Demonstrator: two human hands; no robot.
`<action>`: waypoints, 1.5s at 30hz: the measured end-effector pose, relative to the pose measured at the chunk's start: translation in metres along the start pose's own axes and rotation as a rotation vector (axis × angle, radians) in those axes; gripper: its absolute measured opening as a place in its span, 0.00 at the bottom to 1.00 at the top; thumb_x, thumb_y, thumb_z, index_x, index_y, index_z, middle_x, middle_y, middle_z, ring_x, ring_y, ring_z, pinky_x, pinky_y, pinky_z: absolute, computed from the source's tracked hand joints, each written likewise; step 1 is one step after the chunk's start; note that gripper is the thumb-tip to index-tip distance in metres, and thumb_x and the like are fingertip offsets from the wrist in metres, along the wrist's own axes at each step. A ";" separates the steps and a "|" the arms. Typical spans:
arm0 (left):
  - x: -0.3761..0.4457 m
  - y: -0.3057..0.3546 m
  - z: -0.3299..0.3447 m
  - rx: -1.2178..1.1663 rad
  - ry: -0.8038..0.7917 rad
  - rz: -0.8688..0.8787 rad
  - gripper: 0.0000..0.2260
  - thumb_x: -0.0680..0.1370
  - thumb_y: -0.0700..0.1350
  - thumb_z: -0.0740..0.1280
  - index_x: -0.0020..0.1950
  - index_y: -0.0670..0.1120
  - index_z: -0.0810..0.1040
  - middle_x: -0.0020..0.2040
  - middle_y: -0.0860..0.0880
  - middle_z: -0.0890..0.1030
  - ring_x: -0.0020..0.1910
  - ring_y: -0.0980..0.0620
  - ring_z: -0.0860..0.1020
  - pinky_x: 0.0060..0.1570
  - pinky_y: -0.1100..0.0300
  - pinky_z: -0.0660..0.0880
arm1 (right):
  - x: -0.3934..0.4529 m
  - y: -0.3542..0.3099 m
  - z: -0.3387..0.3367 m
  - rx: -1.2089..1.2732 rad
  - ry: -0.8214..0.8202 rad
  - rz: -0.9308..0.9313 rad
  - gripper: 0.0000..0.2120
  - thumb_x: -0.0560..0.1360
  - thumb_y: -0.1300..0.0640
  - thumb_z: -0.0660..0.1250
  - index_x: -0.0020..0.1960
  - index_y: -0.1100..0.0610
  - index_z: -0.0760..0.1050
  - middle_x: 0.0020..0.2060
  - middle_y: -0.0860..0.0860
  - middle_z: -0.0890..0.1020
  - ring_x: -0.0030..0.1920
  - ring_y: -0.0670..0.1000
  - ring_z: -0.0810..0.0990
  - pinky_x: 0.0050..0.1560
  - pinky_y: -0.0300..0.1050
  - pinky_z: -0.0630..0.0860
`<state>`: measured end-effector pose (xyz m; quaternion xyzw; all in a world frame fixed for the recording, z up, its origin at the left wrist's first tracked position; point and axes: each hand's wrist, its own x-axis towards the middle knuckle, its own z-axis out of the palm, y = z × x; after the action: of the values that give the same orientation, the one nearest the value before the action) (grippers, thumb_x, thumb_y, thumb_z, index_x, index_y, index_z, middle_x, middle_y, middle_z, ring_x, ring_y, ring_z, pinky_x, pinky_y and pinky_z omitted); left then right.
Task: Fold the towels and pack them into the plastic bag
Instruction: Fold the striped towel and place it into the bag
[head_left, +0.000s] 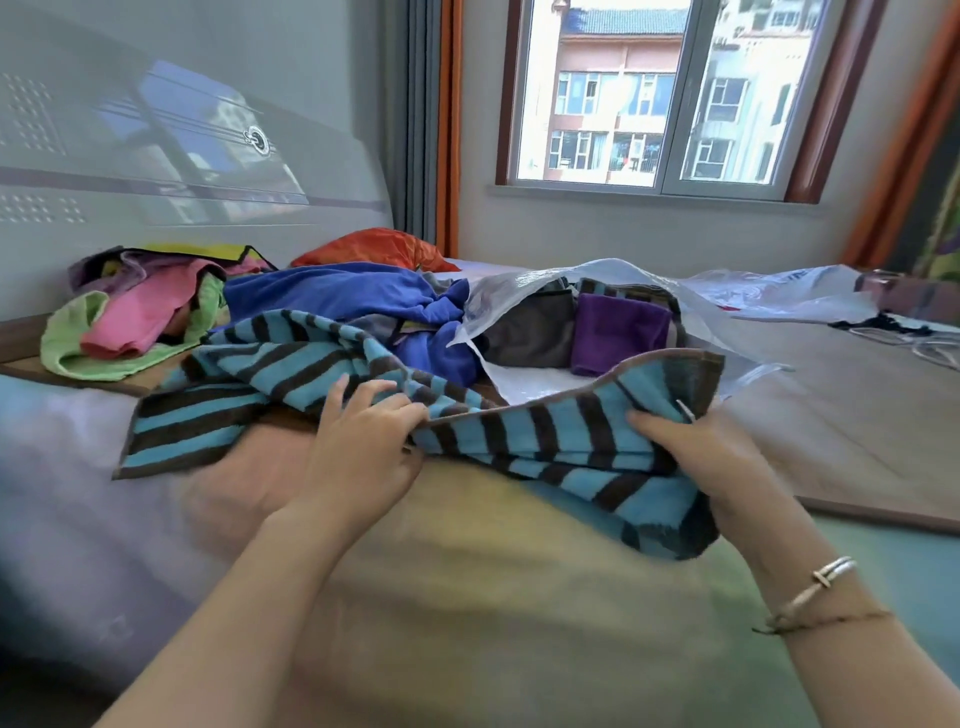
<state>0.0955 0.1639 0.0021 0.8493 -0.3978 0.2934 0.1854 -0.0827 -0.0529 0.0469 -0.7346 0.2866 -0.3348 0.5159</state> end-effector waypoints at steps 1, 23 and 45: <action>0.001 0.001 0.000 0.022 0.035 0.001 0.08 0.70 0.43 0.72 0.47 0.51 0.80 0.48 0.54 0.82 0.63 0.46 0.73 0.71 0.44 0.53 | 0.007 0.005 -0.009 0.022 0.105 0.024 0.04 0.72 0.58 0.73 0.43 0.53 0.78 0.44 0.54 0.84 0.46 0.55 0.82 0.55 0.53 0.78; 0.004 0.079 -0.010 -1.033 -0.091 -0.186 0.06 0.76 0.47 0.71 0.40 0.50 0.77 0.34 0.55 0.75 0.32 0.55 0.70 0.37 0.56 0.70 | -0.009 0.001 0.051 -0.242 -0.441 -0.412 0.22 0.67 0.57 0.74 0.59 0.48 0.74 0.47 0.46 0.81 0.49 0.45 0.80 0.52 0.43 0.76; -0.026 0.090 -0.008 -0.550 -0.133 -0.247 0.12 0.67 0.60 0.68 0.33 0.53 0.75 0.31 0.54 0.71 0.36 0.56 0.71 0.38 0.59 0.68 | -0.005 -0.014 0.064 0.619 -0.340 -0.069 0.12 0.81 0.62 0.60 0.62 0.66 0.69 0.46 0.63 0.84 0.46 0.60 0.85 0.50 0.60 0.80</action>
<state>0.0086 0.1278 -0.0008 0.8264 -0.3675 0.0936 0.4162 -0.0343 -0.0084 0.0432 -0.5977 0.0566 -0.2959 0.7429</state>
